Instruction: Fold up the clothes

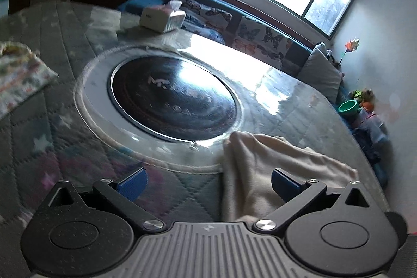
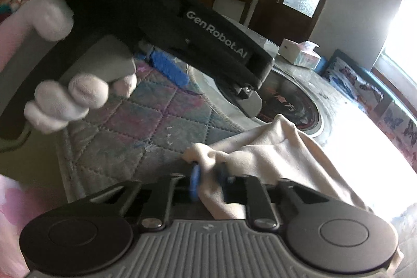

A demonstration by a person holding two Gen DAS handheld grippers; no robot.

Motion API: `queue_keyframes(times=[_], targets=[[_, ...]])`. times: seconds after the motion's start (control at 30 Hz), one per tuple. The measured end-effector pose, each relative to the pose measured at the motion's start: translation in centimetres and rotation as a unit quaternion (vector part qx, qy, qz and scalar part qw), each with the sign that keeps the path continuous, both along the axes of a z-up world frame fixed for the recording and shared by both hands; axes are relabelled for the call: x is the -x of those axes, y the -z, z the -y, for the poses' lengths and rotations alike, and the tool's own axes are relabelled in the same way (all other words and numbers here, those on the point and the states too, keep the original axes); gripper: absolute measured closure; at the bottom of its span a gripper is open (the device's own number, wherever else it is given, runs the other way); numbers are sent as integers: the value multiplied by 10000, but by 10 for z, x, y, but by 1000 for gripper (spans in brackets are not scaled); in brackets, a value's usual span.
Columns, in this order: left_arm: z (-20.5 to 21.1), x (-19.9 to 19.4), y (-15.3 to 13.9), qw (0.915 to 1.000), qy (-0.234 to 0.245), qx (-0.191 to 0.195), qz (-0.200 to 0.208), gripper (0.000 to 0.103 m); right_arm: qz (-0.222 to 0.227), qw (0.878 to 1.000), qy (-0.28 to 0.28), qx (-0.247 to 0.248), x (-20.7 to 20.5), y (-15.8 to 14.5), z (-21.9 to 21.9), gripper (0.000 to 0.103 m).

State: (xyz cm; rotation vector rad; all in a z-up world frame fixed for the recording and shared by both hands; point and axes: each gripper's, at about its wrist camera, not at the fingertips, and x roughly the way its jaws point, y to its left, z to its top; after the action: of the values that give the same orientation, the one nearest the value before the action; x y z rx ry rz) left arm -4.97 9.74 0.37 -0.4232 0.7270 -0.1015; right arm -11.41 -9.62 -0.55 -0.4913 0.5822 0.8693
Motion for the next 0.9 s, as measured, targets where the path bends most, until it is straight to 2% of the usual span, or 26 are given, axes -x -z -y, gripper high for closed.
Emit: queue_keyframes(times=[0.13, 0.27, 0.4, 0.57, 0.67, 0.77, 0.9], targets=[[0, -4, 2, 9990, -6, 414, -149, 0, -106, 9997, 104, -179, -5, -3, 4, 97], [0, -10, 4, 9950, -23, 952, -308, 0, -535, 9946, 336, -819, -17, -22, 22, 97], [1, -20, 9, 9862, 1, 1580, -504, 6, -709, 9892, 462, -1196, -24, -34, 35, 98], [3, -35, 24, 9719, -50, 2212, -808, 12, -759, 9863, 467, -1390, -26, -40, 46, 98], [4, -41, 27, 9669, -47, 2420, -811, 15, -797, 9852, 423, -1457, -23, -40, 50, 98], [4, -44, 31, 9644, 3, 2509, -841, 25, -823, 9843, 357, -1520, -21, -40, 52, 98], [1, -45, 39, 9584, 17, 2712, -891, 48, -840, 9839, 284, -1552, -18, -38, 53, 98]])
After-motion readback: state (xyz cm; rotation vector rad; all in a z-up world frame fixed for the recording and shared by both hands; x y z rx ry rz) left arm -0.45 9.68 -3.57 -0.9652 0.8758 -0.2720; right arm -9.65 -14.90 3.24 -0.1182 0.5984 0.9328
